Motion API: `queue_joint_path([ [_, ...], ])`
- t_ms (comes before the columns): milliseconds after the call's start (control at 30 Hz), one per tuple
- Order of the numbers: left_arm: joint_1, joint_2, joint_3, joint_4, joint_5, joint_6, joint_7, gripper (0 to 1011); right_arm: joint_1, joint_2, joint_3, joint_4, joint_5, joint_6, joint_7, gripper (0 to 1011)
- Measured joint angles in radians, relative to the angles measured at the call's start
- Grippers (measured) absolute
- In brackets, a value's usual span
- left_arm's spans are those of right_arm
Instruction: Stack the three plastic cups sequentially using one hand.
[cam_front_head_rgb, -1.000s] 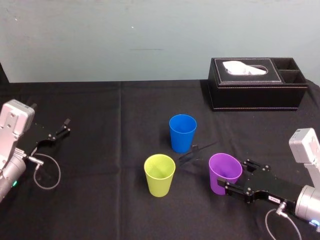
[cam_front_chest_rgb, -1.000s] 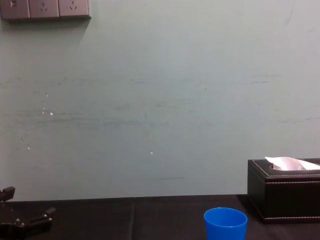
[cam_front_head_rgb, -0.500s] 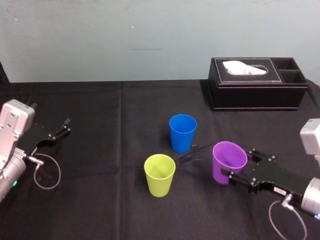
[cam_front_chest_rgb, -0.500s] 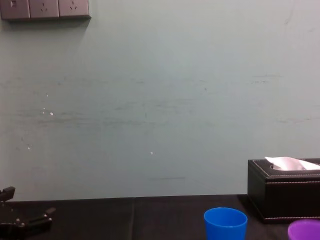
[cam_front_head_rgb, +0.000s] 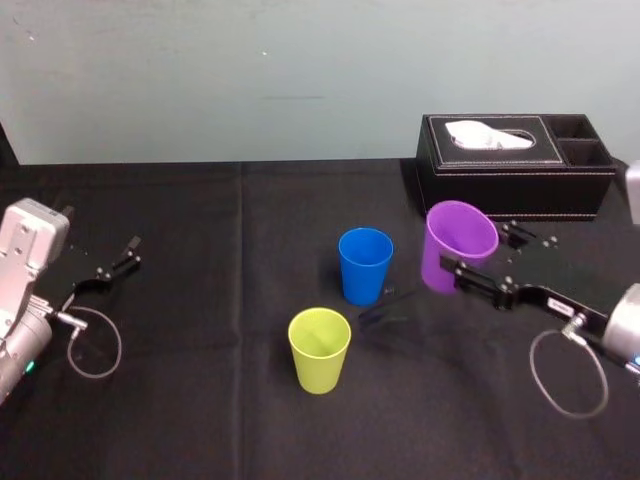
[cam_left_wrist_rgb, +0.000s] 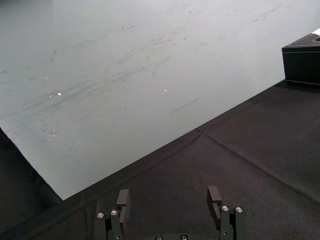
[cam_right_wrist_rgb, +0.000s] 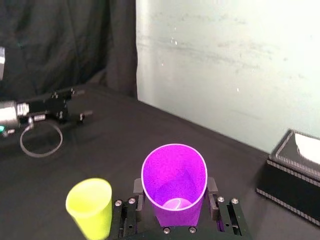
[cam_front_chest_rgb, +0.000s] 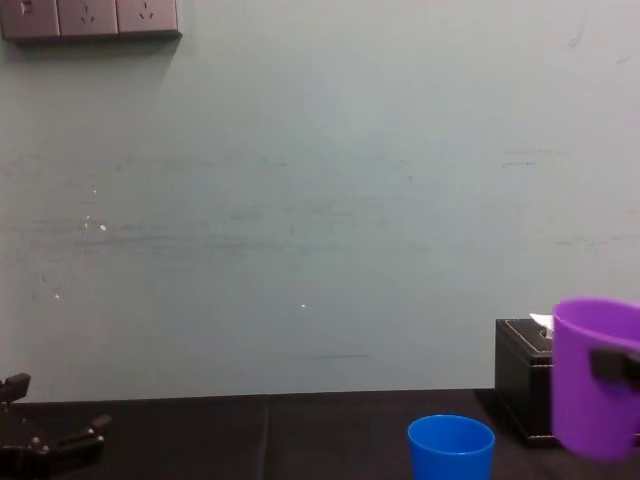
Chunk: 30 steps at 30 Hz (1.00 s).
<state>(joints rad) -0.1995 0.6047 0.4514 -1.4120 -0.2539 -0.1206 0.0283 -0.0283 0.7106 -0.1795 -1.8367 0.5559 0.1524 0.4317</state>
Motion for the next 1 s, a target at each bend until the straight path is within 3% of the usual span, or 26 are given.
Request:
queue_joint_path([
  [267, 0.0, 0.0, 0.0, 0.0, 0.0, 0.0, 0.0, 1010, 0.139, -0.057, -0.074, 0.038, -0.012, 0.064, -0.027, 723],
  [500, 0.0, 0.0, 0.0, 0.0, 0.0, 0.0, 0.0, 1010, 0.226, -0.103, -0.131, 0.085, -0.031, 0.094, -0.042, 723],
  [1000, 0.0, 0.0, 0.0, 0.0, 0.0, 0.0, 0.0, 1010, 0.319, -0.173, -0.202, 0.179, -0.062, 0.128, -0.059, 723],
])
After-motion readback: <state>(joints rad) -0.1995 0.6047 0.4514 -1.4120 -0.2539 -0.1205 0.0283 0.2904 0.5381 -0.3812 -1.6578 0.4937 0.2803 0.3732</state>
